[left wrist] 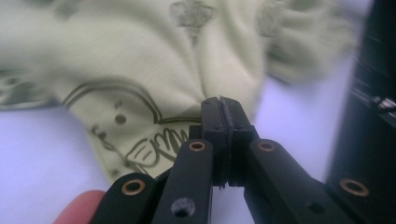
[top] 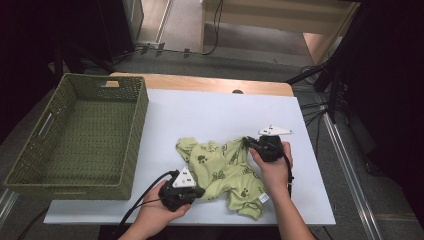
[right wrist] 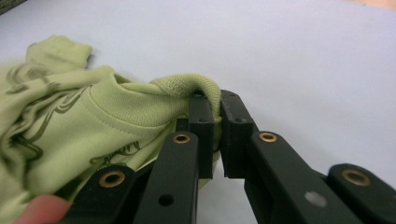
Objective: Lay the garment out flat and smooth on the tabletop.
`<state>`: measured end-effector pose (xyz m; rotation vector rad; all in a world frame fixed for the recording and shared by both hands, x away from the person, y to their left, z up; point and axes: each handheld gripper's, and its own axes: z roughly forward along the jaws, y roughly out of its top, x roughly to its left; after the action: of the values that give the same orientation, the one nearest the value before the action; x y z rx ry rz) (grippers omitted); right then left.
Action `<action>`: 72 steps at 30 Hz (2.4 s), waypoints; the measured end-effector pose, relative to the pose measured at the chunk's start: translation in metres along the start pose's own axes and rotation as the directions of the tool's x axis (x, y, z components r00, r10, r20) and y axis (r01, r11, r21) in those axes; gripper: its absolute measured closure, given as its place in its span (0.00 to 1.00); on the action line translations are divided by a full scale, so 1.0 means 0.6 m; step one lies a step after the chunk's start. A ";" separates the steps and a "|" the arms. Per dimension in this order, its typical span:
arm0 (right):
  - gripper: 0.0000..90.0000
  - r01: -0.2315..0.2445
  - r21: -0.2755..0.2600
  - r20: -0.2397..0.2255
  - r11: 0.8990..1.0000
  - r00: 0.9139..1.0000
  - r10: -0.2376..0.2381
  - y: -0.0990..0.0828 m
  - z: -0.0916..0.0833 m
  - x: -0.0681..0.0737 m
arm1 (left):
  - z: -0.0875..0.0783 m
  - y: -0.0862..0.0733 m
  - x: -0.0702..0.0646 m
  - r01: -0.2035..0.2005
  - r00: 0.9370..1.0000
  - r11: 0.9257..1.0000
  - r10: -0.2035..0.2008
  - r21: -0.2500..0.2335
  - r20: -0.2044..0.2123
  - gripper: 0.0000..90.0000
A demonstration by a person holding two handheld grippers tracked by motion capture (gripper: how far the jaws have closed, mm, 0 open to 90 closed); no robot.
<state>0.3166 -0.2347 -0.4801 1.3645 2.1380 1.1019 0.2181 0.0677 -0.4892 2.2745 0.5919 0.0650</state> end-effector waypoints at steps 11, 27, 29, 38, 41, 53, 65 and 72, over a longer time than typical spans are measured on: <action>0.73 -0.040 -0.059 -0.060 0.997 0.998 0.037 0.023 -0.002 -0.002 | -0.013 0.000 -0.002 0.048 0.999 0.996 -0.046 -0.073 0.026 0.74; 0.72 -0.154 0.121 -0.083 0.981 0.983 0.164 -0.030 0.052 -0.025 | 0.028 0.038 0.097 0.186 0.961 0.974 -0.208 -0.130 -0.185 0.61; 0.89 -0.114 0.135 -0.094 0.984 0.987 0.127 -0.028 0.053 -0.019 | 0.028 0.036 0.094 0.166 0.966 0.978 -0.187 -0.129 -0.177 0.86; 0.95 -0.110 0.031 -0.017 0.993 0.994 0.111 -0.006 0.011 -0.038 | -0.031 0.037 0.065 0.065 0.986 0.979 -0.092 -0.195 -0.138 0.98; 0.95 -0.122 -0.002 0.016 0.992 0.992 0.122 0.003 -0.002 -0.050 | -0.040 0.030 0.045 0.022 0.994 0.984 -0.040 -0.176 -0.100 0.98; 0.89 -0.128 -0.064 0.061 0.990 0.989 0.132 0.025 -0.024 -0.080 | -0.007 0.005 -0.007 -0.080 0.991 0.996 0.083 -0.030 0.101 0.67; 0.56 -0.174 -0.049 0.045 0.984 0.983 0.176 0.000 -0.043 -0.096 | 0.004 0.093 0.099 0.148 0.976 0.966 -0.176 -0.210 -0.124 0.48; 0.50 -0.215 0.082 0.002 0.973 0.977 0.215 -0.036 -0.011 -0.093 | 0.071 0.109 0.142 0.200 0.954 0.971 -0.223 -0.128 -0.199 0.50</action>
<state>0.3253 -0.2913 -0.4981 1.6647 2.0989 1.1087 0.3296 0.0370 -0.4844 2.1017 0.9198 0.2304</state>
